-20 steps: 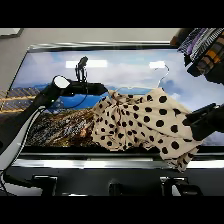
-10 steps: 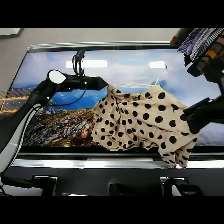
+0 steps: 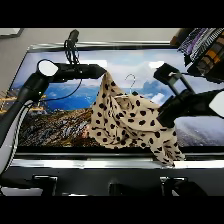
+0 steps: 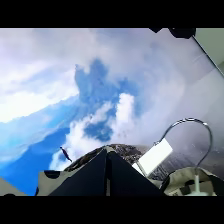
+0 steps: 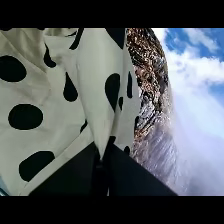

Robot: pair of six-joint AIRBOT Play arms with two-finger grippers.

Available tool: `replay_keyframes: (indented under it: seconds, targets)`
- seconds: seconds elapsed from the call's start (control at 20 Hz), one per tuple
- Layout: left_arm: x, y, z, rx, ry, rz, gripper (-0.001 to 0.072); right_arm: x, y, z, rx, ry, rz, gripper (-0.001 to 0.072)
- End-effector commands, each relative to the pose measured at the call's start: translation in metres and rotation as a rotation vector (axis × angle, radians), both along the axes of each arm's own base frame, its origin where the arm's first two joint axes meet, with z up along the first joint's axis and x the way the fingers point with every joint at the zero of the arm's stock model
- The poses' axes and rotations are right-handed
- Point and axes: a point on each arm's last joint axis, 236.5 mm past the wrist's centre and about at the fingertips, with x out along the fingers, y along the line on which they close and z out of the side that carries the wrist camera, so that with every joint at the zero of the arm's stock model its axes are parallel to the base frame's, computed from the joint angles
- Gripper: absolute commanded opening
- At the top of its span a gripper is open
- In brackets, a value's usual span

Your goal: Fold the clothes and pants, and hang the long-sleeved shirts on hangers.

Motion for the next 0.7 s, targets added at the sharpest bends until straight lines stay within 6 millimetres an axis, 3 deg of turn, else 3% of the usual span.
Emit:
replay_keyframes:
  seconds: [0.0,0.3,0.45,0.65]
  targets:
    - [-0.009,0.001,0.018,0.014,-0.018,-0.025,0.0021,0.027,0.018,0.004,0.027,-0.085,-0.044,0.0029]
    - [-0.059,0.003,0.000,0.110,0.105,-0.118,0.0019,0.073,0.026,0.049,0.139,-0.328,-0.113,0.0029]
    - [-0.072,0.021,-0.011,0.140,0.134,-0.065,0.0020,0.075,0.027,0.076,0.175,-0.398,-0.115,0.0029]
    - [-0.095,0.010,-0.011,0.143,0.131,-0.099,0.0023,0.059,0.030,0.118,0.245,-0.483,-0.093,0.0029]
